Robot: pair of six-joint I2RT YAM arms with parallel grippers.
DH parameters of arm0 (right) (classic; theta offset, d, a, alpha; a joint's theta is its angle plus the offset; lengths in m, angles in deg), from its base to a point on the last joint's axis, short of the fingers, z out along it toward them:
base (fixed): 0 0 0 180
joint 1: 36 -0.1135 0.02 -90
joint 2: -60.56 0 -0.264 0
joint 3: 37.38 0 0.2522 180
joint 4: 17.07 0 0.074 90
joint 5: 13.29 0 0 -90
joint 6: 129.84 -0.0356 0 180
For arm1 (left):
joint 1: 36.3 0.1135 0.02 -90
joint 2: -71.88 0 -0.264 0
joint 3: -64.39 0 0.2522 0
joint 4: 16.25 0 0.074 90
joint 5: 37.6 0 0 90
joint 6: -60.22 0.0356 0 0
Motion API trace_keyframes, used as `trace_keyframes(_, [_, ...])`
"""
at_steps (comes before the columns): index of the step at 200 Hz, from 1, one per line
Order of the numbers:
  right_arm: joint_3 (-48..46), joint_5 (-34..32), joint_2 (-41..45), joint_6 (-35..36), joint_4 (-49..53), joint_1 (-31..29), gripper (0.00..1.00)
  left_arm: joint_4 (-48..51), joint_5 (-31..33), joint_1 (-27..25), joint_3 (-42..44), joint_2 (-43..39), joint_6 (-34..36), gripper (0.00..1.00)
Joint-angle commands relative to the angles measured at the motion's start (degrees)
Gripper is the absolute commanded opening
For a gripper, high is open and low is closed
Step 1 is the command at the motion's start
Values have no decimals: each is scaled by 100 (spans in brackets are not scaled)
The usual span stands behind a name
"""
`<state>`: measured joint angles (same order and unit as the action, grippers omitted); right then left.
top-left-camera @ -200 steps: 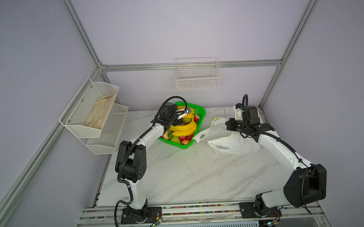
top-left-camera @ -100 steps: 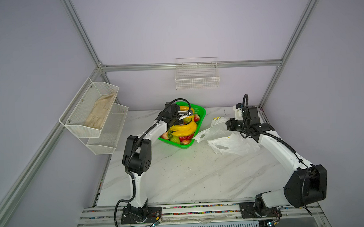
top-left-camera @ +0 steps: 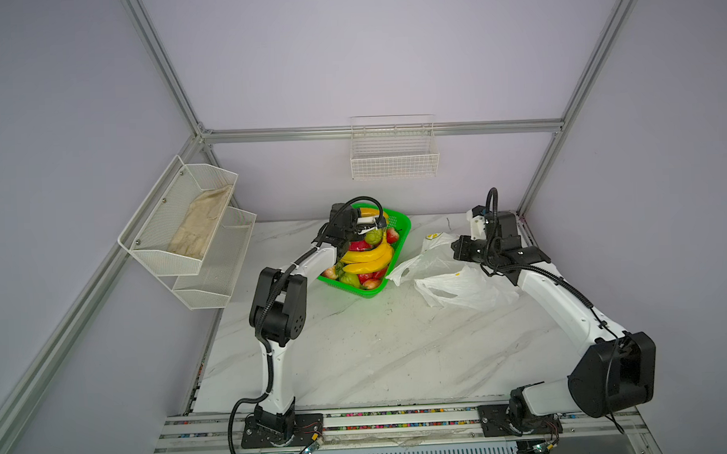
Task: Place the fake fruits into the plastic bag and tie a complex knot
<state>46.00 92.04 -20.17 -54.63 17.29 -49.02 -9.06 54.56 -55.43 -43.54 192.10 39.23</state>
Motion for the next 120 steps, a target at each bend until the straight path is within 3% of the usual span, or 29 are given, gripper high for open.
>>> trace_keyframes(1, [-49, -65, 173, -51, 49, 21, 0, -727, -34, 44, 212, -82, 127, 50])
trace_keyframes(40, [-19, -72, 171, -31, 119, 19, 0, -676, -131, 42, 233, -25, 222, 46])
trace_keyframes(120, [-112, -105, 172, 20, 101, 20, 0, 83, -239, 77, -169, 84, -93, 58])
